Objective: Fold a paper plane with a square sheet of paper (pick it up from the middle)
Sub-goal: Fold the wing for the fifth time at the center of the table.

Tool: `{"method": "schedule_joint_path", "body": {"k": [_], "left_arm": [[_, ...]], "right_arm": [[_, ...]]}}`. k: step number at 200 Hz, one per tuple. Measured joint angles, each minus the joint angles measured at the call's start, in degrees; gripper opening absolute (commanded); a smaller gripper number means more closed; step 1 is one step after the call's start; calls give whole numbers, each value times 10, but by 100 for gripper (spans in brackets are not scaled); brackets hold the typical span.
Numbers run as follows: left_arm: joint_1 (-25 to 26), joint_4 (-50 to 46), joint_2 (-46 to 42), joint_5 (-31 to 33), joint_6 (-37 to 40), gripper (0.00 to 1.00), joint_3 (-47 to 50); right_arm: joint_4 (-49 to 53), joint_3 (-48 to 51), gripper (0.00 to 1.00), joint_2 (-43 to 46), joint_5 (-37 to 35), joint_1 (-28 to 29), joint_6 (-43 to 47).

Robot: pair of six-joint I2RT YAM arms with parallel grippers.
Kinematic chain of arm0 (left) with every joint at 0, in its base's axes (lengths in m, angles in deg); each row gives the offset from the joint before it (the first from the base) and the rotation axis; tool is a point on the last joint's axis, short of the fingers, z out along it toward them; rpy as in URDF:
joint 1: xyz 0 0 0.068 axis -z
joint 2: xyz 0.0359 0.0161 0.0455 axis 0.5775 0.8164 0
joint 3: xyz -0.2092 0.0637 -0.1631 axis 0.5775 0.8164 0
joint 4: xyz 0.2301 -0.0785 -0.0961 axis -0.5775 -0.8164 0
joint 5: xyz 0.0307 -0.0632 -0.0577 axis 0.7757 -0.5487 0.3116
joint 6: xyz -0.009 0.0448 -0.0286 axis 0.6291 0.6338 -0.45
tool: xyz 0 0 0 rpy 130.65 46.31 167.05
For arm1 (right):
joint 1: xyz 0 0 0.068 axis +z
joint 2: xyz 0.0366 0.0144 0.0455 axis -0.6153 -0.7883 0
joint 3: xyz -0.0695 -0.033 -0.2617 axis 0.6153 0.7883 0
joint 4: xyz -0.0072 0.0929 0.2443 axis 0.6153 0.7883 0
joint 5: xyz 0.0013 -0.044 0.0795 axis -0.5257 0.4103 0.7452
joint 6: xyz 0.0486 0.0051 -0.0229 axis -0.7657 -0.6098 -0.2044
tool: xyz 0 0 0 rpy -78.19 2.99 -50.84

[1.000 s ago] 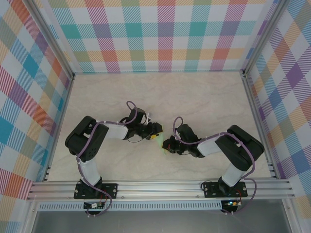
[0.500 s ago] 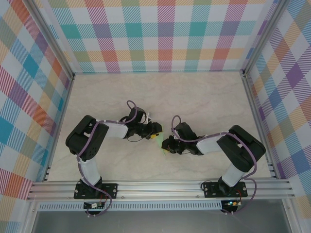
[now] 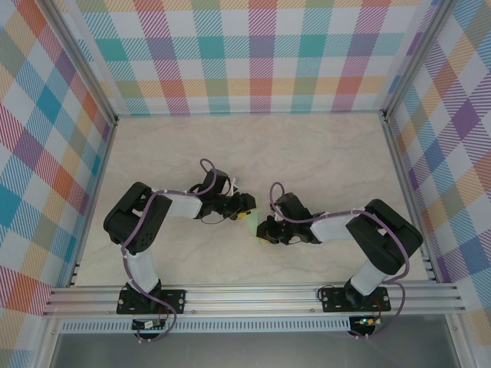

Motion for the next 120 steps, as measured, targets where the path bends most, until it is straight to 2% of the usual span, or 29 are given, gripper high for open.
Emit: {"method": "schedule_joint_path", "body": {"k": [50,120], "left_arm": [[0,6,0,-2,0,47,3],[0,6,0,-2,0,47,3]], "right_arm": [[40,-7,8,26,-3,0,11],[72,-10,14,16,5,7,20]]}}
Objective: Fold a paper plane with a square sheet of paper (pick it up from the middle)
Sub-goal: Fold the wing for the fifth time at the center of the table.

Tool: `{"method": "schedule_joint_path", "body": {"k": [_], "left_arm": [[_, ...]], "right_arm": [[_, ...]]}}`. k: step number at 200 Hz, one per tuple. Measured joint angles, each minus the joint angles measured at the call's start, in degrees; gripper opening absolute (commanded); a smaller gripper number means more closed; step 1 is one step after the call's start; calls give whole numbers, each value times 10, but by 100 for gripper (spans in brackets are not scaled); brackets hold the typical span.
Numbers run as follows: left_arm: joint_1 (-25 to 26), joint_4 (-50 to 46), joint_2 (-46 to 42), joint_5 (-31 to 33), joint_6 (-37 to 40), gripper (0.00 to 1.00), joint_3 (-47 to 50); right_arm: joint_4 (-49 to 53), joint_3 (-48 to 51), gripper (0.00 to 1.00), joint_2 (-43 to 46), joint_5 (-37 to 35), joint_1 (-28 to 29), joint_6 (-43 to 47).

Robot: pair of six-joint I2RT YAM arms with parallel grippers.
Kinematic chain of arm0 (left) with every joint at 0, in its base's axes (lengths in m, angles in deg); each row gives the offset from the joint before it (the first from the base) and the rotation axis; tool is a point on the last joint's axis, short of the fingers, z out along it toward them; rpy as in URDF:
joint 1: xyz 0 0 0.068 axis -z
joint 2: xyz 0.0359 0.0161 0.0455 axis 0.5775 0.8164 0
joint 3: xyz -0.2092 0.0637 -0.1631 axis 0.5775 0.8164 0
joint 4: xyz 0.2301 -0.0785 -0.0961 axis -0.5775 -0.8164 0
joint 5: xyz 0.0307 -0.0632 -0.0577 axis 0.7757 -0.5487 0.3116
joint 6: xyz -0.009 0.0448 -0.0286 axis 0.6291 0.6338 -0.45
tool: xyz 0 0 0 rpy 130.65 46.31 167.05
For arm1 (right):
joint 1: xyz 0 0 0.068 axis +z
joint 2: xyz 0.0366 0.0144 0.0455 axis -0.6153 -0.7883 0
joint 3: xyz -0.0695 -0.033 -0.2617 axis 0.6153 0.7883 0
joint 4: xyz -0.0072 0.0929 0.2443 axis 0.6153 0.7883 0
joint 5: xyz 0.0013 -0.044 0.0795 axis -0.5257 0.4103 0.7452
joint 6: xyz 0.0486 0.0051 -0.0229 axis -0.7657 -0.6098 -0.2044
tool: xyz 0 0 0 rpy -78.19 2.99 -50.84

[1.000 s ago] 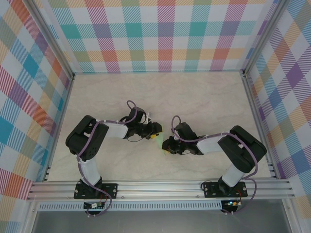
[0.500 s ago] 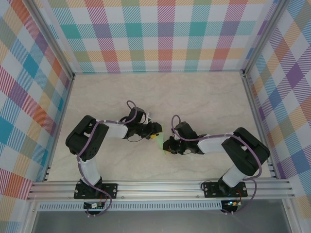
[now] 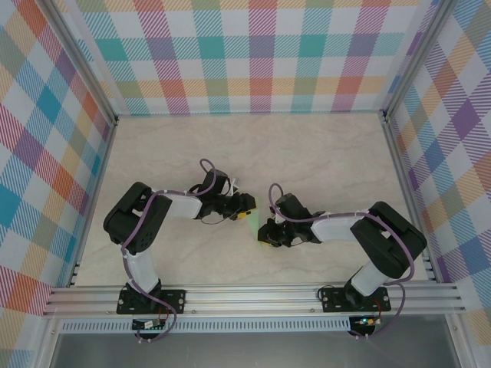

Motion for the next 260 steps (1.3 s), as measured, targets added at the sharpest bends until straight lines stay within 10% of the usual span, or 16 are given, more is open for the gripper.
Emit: {"method": "schedule_joint_path", "body": {"k": [260], "left_arm": [[1,0,2,-4,2,46,0]], "right_arm": [[51,-37,7,-14,-9,0,27]]}}
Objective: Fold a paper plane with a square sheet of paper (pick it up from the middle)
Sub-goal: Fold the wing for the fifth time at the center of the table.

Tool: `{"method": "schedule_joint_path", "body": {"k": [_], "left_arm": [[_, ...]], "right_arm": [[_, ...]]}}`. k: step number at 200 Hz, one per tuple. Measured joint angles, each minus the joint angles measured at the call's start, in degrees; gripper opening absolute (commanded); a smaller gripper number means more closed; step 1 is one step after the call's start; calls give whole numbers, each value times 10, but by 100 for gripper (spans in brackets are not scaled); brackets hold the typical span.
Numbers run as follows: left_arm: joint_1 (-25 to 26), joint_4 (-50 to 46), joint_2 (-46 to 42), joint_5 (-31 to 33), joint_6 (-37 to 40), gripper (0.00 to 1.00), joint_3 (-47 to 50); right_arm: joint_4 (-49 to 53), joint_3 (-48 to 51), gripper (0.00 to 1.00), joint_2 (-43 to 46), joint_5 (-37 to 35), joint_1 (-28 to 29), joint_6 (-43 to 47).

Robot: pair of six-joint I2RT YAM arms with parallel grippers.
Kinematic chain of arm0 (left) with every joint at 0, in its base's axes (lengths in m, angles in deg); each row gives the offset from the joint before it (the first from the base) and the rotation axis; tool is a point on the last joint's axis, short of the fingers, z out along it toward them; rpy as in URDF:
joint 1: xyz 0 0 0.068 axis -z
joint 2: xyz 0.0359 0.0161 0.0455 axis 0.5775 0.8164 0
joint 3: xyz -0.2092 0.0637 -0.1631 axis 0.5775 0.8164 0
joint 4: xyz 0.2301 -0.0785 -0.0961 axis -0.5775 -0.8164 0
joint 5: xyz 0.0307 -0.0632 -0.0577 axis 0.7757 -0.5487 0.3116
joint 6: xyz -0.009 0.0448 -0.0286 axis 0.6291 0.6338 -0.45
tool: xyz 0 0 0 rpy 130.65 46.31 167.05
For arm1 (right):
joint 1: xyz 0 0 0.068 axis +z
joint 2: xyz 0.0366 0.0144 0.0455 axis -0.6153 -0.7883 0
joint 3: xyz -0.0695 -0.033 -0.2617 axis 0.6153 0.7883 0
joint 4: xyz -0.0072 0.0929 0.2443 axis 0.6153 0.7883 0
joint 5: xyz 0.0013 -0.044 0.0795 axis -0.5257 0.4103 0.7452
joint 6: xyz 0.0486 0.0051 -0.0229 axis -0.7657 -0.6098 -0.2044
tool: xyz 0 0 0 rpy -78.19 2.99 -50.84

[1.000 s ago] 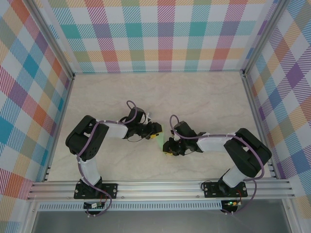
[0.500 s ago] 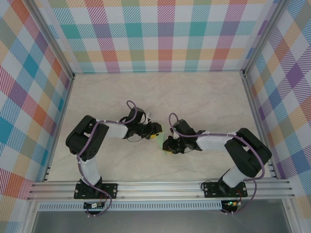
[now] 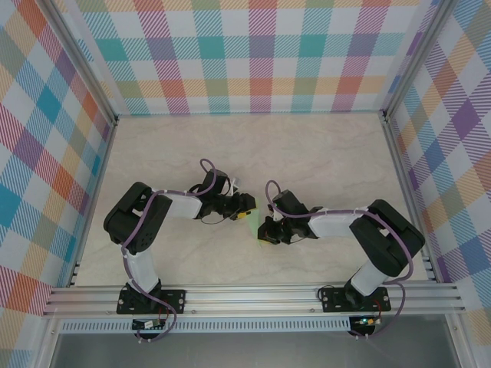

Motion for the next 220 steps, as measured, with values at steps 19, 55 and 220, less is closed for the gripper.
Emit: {"method": "schedule_joint_path", "body": {"k": [19,55,220], "left_arm": [[0,0,0,0,0,46,0],[0,0,0,0,0,46,0],[0,-2,4,-7,0,46,-2]], "right_arm": [[-14,5,8,-5,5,0,-3],[-23,10,10,-5,5,0,-8],[29,12,13,19,5,12,-12]]}}
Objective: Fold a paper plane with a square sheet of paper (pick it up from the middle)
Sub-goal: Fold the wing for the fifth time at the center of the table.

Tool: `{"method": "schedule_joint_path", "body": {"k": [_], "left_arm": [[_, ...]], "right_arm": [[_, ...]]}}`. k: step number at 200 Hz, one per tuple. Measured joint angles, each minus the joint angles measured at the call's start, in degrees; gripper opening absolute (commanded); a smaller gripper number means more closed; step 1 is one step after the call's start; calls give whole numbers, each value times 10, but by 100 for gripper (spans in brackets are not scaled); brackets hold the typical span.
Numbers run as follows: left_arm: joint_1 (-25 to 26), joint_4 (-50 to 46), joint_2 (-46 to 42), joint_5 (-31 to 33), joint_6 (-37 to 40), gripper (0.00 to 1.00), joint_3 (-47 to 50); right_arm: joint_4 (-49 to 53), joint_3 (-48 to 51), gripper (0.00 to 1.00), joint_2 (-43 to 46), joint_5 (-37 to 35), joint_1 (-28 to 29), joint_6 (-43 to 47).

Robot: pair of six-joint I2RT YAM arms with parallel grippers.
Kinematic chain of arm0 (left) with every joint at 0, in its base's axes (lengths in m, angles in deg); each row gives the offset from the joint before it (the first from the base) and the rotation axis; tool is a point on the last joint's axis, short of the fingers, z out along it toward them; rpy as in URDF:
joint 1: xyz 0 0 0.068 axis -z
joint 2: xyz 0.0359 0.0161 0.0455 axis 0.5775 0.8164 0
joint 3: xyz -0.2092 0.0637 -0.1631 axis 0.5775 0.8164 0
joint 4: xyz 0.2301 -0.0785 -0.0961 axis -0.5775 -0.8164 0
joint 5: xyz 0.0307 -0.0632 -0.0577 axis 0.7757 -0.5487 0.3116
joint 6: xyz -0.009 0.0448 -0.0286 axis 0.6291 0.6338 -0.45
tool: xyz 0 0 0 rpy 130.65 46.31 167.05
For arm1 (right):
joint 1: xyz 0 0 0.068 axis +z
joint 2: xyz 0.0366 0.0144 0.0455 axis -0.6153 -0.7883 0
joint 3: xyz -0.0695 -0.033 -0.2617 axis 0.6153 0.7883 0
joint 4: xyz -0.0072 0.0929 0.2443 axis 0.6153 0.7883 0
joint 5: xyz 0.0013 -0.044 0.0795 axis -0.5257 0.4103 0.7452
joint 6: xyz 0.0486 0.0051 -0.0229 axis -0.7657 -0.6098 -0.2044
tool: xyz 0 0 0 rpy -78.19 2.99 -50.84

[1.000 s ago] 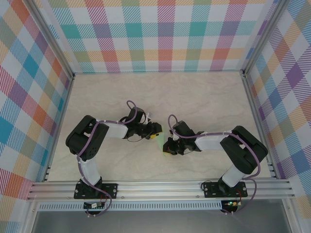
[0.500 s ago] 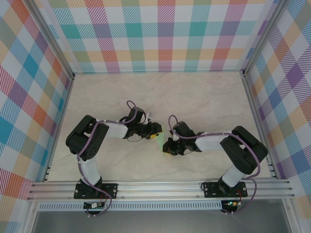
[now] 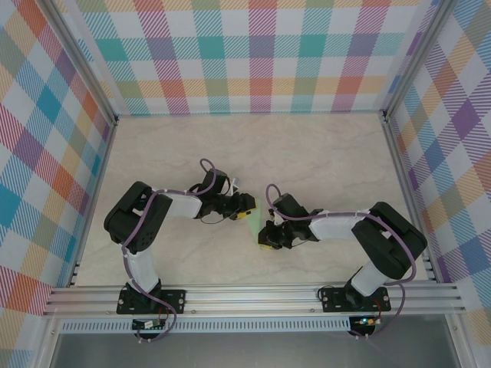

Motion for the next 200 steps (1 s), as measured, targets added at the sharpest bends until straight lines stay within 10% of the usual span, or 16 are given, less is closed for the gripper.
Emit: {"method": "schedule_joint_path", "body": {"k": [144,200], "left_arm": [[0,-13,4,-4,0,46,-8],[0,-14,5,-6,0,45,-9]], "right_arm": [[163,-85,11,-15,-88,42,21],[189,-81,16,104,-123,39,30]]}}
